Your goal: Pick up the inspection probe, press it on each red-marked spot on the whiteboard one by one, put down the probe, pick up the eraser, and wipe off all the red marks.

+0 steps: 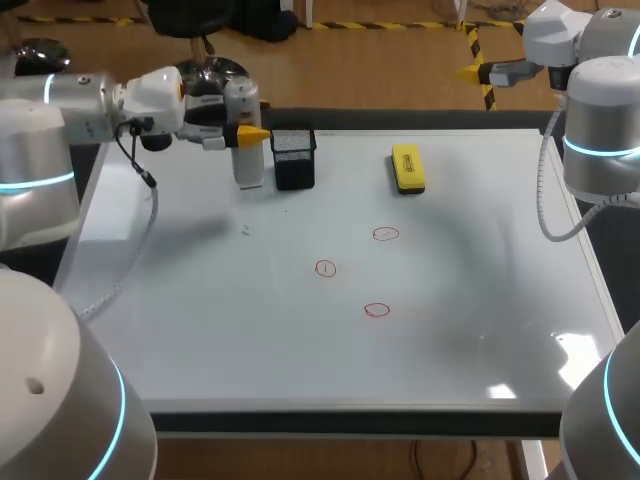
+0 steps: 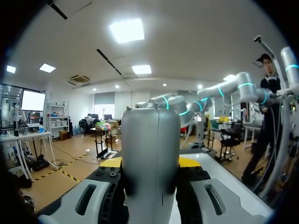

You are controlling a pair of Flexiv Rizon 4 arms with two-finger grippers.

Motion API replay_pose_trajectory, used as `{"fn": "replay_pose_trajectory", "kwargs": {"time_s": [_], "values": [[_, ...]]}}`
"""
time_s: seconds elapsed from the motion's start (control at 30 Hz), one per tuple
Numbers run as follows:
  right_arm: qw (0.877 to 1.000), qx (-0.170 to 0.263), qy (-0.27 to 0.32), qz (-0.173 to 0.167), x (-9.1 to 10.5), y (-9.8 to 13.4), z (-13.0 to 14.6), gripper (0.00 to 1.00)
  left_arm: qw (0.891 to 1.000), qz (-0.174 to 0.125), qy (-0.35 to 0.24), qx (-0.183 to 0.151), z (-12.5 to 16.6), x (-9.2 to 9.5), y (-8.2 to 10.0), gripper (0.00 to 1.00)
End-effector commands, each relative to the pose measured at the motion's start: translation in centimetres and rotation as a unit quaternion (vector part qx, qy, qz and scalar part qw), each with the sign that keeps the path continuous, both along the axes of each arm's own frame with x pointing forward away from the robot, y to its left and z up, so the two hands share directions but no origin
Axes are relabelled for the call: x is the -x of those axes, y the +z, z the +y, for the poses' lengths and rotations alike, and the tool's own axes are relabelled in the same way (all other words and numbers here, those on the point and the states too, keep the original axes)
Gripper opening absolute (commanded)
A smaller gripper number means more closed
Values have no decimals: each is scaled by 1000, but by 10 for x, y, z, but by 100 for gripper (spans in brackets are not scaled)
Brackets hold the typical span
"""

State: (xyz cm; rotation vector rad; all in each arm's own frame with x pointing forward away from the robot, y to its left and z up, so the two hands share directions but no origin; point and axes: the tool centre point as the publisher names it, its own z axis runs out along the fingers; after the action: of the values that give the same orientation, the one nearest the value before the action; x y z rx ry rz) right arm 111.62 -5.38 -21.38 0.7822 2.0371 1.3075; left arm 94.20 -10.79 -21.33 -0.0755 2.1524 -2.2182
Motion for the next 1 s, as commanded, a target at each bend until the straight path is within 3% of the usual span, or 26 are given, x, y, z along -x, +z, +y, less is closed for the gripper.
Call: {"fn": "replay_pose_trajectory", "kwargs": {"time_s": [0.03, 1.0], "values": [[1000, 0, 1, 0, 0, 0, 0, 100, 1000, -3, 3, 4, 0, 2, -7, 0], [1000, 0, 1, 0, 0, 0, 0, 100, 1000, 18, 2, 10, 2, 6, -53, 0]]}}
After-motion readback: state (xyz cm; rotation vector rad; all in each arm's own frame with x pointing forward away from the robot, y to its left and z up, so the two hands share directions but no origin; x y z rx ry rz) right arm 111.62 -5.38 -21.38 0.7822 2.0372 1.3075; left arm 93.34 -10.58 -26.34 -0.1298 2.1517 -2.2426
